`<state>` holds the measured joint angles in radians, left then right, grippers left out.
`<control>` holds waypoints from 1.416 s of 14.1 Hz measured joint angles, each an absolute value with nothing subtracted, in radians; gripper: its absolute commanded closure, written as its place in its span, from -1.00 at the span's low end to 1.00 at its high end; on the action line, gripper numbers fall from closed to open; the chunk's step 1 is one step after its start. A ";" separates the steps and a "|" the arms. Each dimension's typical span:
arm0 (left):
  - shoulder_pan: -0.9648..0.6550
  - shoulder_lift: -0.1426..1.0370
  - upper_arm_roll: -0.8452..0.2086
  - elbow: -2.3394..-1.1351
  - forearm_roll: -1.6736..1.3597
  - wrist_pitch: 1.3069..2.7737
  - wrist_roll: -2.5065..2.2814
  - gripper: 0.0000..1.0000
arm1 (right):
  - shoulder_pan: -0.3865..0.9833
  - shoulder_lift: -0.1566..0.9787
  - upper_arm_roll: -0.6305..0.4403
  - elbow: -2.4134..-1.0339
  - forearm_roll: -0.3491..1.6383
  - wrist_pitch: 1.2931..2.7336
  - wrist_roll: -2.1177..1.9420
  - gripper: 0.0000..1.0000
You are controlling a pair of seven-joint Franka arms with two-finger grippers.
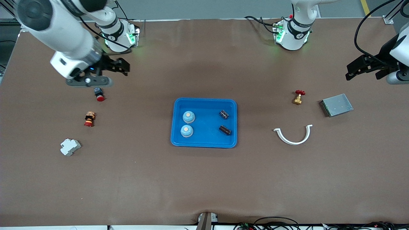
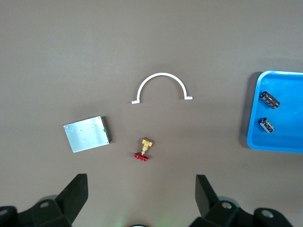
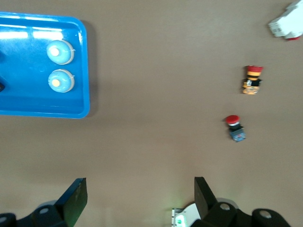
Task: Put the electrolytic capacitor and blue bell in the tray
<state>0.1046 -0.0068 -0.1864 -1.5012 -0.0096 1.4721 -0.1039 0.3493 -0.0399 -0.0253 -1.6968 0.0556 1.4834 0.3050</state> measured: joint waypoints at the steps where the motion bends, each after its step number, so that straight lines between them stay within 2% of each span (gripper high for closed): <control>1: 0.104 -0.007 -0.187 -1.501 -0.010 1.472 -0.104 -1.00 | 0.309 -0.058 -0.026 -1.699 0.055 1.474 0.266 -1.00; 5: 0.104 -0.007 -0.187 -1.501 -0.010 1.472 -0.104 -1.00 | 0.120 -0.091 -0.031 -1.699 0.054 1.436 0.072 -1.00; 8: 0.103 -0.007 -0.188 -1.501 -0.010 1.472 -0.104 -1.00 | 0.031 -0.095 -0.032 -1.681 0.041 1.429 0.047 -1.00; 13: 0.103 -0.007 -0.190 -1.501 -0.010 1.472 -0.104 -1.00 | -0.031 -0.095 -0.030 -1.569 0.013 1.429 0.052 -1.00; 20: 0.103 -0.007 -0.190 -1.501 -0.010 1.463 -0.104 -1.00 | -0.062 -0.081 -0.008 -1.559 0.014 1.429 0.048 -1.00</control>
